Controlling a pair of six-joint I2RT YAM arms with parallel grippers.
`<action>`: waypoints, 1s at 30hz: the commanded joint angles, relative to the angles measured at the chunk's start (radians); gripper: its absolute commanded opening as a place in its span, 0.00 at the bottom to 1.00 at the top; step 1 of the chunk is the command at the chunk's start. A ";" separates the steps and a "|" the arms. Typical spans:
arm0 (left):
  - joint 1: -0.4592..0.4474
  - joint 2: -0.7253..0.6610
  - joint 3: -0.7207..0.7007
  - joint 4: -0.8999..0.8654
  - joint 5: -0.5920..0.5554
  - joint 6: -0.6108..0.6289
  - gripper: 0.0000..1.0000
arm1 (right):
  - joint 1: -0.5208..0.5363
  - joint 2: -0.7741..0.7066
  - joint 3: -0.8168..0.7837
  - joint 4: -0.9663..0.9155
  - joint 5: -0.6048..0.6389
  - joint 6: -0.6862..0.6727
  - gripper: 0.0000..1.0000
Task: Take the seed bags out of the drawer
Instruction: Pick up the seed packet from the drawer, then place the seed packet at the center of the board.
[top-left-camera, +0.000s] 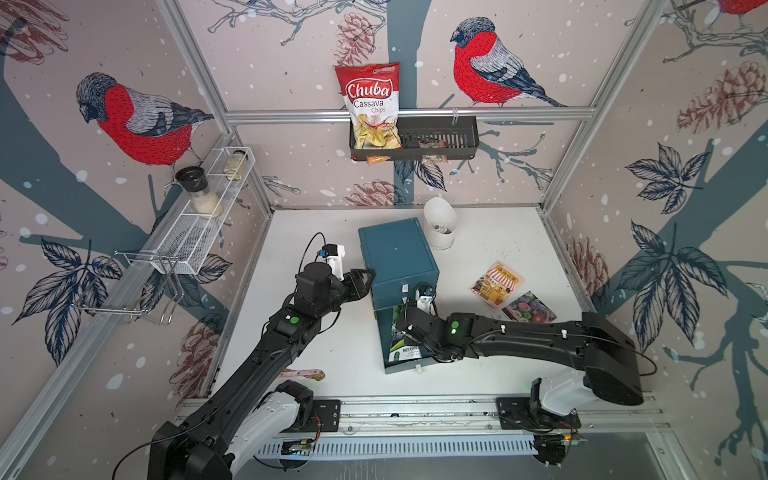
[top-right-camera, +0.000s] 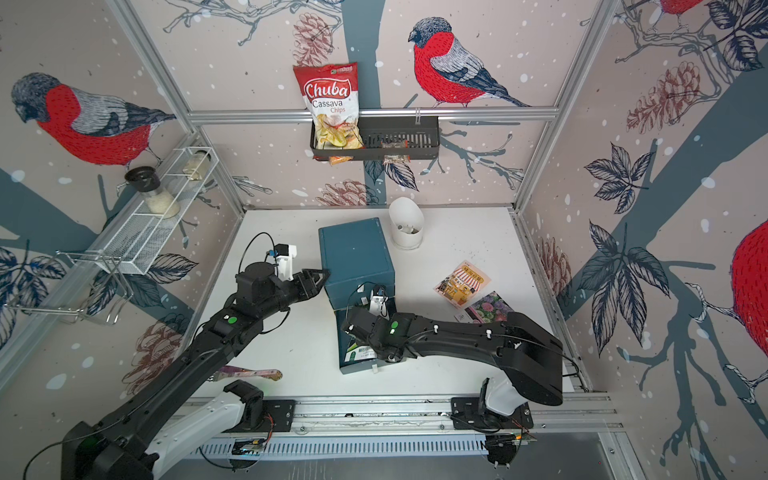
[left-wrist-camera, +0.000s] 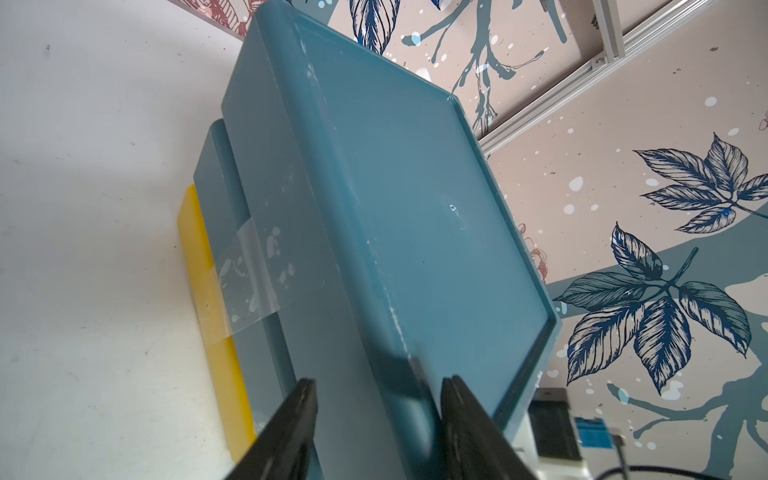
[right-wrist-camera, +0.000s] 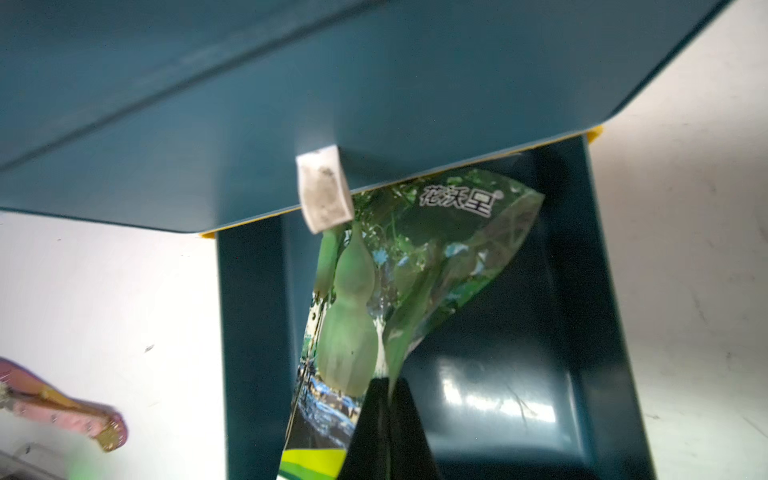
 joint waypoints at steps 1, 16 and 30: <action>-0.001 0.003 -0.010 -0.151 -0.053 0.035 0.52 | 0.019 -0.068 0.015 -0.103 0.063 -0.008 0.00; -0.001 0.033 0.039 -0.139 -0.028 0.041 0.51 | 0.049 -0.486 0.044 -0.600 0.359 0.216 0.00; -0.001 0.026 0.045 -0.143 -0.009 0.052 0.52 | -0.571 -0.555 -0.194 -0.374 0.006 -0.078 0.00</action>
